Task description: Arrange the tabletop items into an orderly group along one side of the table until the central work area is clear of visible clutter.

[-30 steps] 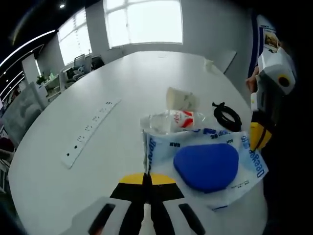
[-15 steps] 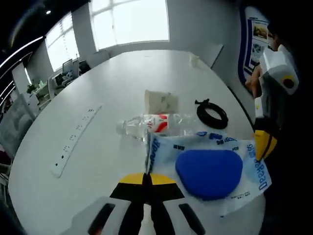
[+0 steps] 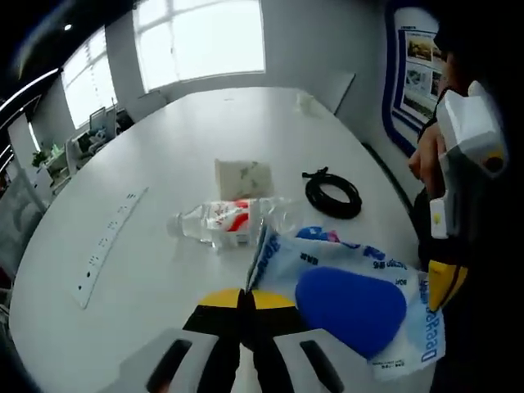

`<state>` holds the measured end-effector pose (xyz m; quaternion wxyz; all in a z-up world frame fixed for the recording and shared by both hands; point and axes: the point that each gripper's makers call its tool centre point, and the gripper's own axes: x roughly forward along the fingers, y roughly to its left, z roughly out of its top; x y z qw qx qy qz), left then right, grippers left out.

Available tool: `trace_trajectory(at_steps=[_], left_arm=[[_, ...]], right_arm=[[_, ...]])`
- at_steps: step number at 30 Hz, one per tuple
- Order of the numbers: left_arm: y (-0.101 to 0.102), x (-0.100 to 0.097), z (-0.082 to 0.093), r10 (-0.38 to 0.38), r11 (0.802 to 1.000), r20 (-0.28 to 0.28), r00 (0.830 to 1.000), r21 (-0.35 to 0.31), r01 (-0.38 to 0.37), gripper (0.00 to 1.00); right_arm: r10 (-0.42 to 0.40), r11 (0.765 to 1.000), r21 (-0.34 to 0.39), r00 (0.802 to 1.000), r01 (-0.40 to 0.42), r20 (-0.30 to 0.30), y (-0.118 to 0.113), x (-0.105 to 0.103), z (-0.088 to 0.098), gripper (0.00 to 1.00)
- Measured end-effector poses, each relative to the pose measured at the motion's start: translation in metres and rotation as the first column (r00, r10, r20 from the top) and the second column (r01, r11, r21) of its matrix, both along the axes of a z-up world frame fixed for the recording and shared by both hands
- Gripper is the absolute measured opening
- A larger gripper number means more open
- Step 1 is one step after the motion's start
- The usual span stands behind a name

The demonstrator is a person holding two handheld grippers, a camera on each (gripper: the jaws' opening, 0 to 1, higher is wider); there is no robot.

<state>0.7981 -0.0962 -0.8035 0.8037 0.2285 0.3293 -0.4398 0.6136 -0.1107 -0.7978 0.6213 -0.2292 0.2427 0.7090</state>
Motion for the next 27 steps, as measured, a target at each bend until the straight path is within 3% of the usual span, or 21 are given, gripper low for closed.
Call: trace_trajectory(at_steps=[5, 10, 18, 22, 27], left_arm=[[-0.004, 0.0, -0.004, -0.001, 1.0, -0.003, 1.0, -0.013, 0.001, 0.0], [-0.011, 0.003, -0.009, -0.007, 1.0, -0.003, 1.0, -0.024, 0.007, 0.01], [-0.016, 0.01, -0.025, 0.004, 0.999, -0.02, 1.0, -0.039, -0.005, 0.02], [-0.016, 0.013, -0.029, 0.015, 0.999, -0.018, 1.0, -0.043, -0.016, 0.06], [-0.016, 0.017, -0.022, 0.051, 0.995, -0.003, 0.999, -0.086, -0.051, 0.12]], right_arm=[[-0.03, 0.999, 0.014, 0.999, 0.031, -0.04, 0.01, -0.001, -0.009, 0.0], [-0.041, 0.999, -0.006, 0.999, 0.041, -0.036, 0.013, 0.0, -0.021, 0.0], [-0.108, 0.994, -0.036, 0.988, 0.105, -0.107, 0.015, 0.004, -0.036, 0.0], [-0.131, 0.991, -0.041, 0.982, 0.126, -0.137, 0.017, 0.003, -0.036, 0.0], [-0.127, 0.992, -0.04, 0.983, 0.123, -0.135, 0.016, 0.001, -0.033, 0.03]])
